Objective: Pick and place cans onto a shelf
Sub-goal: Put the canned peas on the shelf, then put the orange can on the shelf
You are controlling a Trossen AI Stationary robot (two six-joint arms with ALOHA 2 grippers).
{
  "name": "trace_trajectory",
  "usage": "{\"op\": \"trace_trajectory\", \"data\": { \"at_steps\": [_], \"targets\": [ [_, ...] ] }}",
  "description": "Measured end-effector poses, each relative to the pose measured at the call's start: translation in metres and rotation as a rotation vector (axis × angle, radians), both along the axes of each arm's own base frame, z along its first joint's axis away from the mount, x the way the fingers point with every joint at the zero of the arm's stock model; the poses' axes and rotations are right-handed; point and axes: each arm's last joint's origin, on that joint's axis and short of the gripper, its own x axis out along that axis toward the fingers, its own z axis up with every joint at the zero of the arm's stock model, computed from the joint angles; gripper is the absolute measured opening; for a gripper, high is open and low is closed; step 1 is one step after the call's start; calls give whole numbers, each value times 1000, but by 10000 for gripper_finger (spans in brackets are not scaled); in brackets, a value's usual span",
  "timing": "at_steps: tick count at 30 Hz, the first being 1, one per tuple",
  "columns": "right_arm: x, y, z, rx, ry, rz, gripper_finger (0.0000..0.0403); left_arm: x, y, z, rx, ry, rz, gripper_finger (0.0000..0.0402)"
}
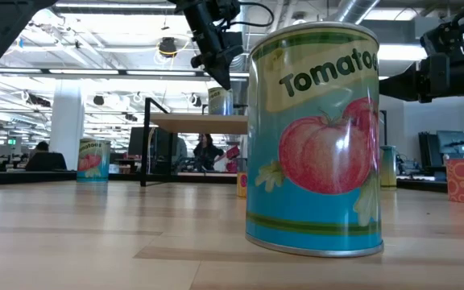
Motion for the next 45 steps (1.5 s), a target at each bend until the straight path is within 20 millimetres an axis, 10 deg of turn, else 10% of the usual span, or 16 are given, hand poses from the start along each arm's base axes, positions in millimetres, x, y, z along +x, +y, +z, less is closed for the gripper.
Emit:
{"op": "trace_trajectory", "data": {
  "at_steps": [30, 45],
  "targets": [
    [0, 0, 0, 0, 0, -1, 38, 3, 3, 4, -54, -40, 24, 1],
    [0, 0, 0, 0, 0, -1, 38, 4, 3, 11, -8, -55, -15, 65]
  ]
}}
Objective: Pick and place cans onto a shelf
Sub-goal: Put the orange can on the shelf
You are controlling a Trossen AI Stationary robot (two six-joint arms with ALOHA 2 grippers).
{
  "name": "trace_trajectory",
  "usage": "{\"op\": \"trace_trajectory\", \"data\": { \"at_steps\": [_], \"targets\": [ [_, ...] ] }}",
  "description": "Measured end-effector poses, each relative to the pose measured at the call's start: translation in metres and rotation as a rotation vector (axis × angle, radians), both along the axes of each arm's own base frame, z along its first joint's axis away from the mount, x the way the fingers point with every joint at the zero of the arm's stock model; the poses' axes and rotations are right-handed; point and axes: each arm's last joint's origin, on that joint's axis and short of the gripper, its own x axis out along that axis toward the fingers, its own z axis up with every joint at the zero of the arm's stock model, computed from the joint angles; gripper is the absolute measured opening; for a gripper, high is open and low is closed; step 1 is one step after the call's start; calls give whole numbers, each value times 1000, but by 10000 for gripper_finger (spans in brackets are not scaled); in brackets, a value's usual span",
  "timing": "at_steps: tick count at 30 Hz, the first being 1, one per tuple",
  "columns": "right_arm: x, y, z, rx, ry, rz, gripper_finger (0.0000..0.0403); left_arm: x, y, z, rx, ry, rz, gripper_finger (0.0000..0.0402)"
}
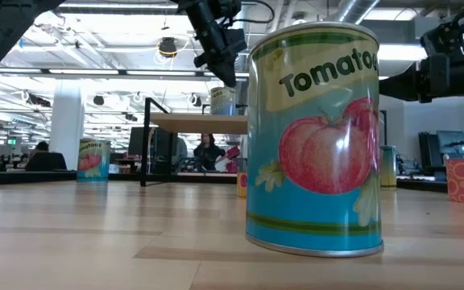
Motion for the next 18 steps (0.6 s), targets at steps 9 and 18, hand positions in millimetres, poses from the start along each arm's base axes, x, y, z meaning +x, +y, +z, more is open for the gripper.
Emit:
{"op": "trace_trajectory", "data": {
  "at_steps": [9, 18],
  "targets": [
    [0, 0, 0, 0, 0, 0, 38, -7, -53, 38, 113, -119, -151, 24],
    [0, 0, 0, 0, 0, 0, 38, -9, -125, -19, 180, -413, -339, 8]
  ]
}}
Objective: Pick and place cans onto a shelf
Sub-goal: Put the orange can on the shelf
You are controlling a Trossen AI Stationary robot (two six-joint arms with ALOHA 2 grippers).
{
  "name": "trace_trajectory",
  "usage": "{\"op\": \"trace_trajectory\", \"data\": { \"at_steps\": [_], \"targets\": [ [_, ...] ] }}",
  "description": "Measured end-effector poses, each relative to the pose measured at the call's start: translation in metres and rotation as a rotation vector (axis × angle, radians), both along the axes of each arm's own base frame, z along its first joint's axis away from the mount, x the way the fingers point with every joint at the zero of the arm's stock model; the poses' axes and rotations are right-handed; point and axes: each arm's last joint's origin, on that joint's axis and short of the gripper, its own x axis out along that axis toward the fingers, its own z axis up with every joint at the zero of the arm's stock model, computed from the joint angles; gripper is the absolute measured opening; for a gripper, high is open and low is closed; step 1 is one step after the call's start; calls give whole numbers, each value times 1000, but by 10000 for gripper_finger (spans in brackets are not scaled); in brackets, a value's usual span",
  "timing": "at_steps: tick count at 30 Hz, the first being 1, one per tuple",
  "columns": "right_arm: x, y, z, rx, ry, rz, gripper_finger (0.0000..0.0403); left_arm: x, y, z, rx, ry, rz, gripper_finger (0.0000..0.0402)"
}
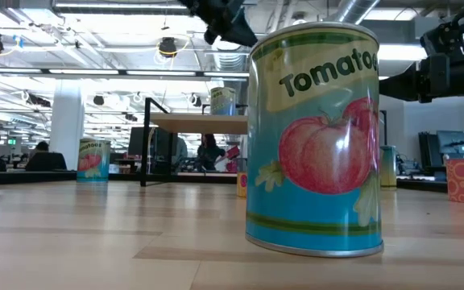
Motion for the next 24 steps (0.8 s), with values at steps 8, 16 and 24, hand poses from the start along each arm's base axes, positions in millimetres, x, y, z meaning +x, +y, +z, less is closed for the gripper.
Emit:
{"op": "trace_trajectory", "data": {
  "at_steps": [8, 16, 24],
  "targets": [
    [0, 0, 0, 0, 0, 0, 38, -46, -61, -75, 9, -302, -165, 1],
    [0, 0, 0, 0, 0, 1, 38, -98, -65, -132, -30, -393, -188, 0],
    [0, 0, 0, 0, 0, 2, 38, -131, -45, -153, -93, -504, -307, 0]
  ]
}}
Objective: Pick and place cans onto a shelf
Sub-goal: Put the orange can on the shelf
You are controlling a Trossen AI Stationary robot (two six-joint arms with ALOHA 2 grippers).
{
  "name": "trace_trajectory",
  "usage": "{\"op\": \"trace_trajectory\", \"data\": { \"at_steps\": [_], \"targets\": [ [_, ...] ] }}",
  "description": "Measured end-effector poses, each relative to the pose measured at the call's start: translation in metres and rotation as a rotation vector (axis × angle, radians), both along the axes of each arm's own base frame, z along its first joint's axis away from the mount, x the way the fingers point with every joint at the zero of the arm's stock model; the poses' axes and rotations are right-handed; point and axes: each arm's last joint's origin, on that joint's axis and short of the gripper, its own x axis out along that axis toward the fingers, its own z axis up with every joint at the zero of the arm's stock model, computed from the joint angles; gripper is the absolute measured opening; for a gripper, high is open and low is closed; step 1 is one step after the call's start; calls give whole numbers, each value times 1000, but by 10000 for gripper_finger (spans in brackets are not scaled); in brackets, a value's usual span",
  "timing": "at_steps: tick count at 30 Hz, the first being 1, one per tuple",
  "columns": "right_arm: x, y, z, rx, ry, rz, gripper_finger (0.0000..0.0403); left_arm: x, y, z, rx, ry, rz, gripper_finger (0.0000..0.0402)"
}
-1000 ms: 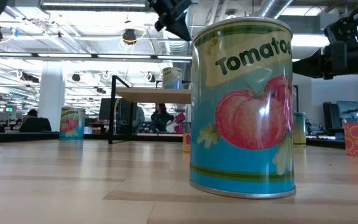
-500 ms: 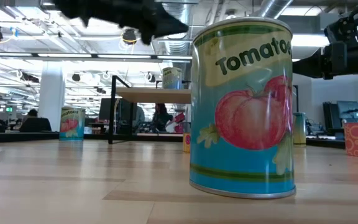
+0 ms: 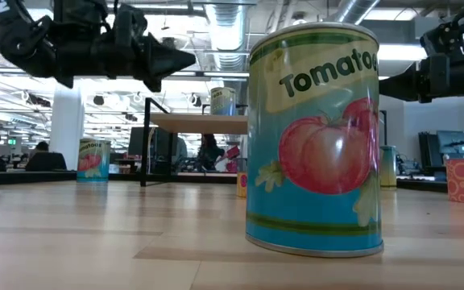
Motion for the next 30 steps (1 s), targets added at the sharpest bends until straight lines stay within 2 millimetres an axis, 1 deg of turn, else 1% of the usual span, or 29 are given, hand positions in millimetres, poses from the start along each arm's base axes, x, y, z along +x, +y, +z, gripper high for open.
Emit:
{"op": "trace_trajectory", "data": {
  "at_steps": [5, 7, 11, 13, 17, 19, 21, 23, 25, 28, 30],
  "targets": [
    [0, 0, 0, 0, -6, 3, 38, -4, 2, -6, 3, 17, -57, 0],
    [0, 0, 1, 33, -25, 6, 38, -7, 1, -8, 13, 9, -68, 0],
    [0, 0, 1, 116, -64, 8, 38, -21, -2, -14, 37, -55, -63, 0],
    [0, 0, 2, 125, -77, 9, 38, -30, -3, -18, 42, -85, -54, 0],
    [-1, 0, 10, 87, -143, 8, 38, -41, -1, -24, 24, -107, -32, 0],
    [-1, 2, 13, 105, -130, 44, 35, -43, 1, -25, 17, -103, -19, 0],
    [-2, 5, 20, 103, -132, 100, 21, -45, 2, -27, 12, -88, -11, 0],
    [-1, 7, 25, 108, -102, 123, 9, -45, 3, -29, 8, -74, -10, 0],
    [0, 9, 26, 134, -35, 127, 9, -44, 3, -30, 5, -63, -10, 0],
    [3, 13, 36, 182, 24, 120, 5, -44, 3, -32, -3, -41, -9, 0],
    [7, 16, 38, 225, 100, 114, 5, -44, 3, -32, -2, -39, -7, 0]
  ]
}}
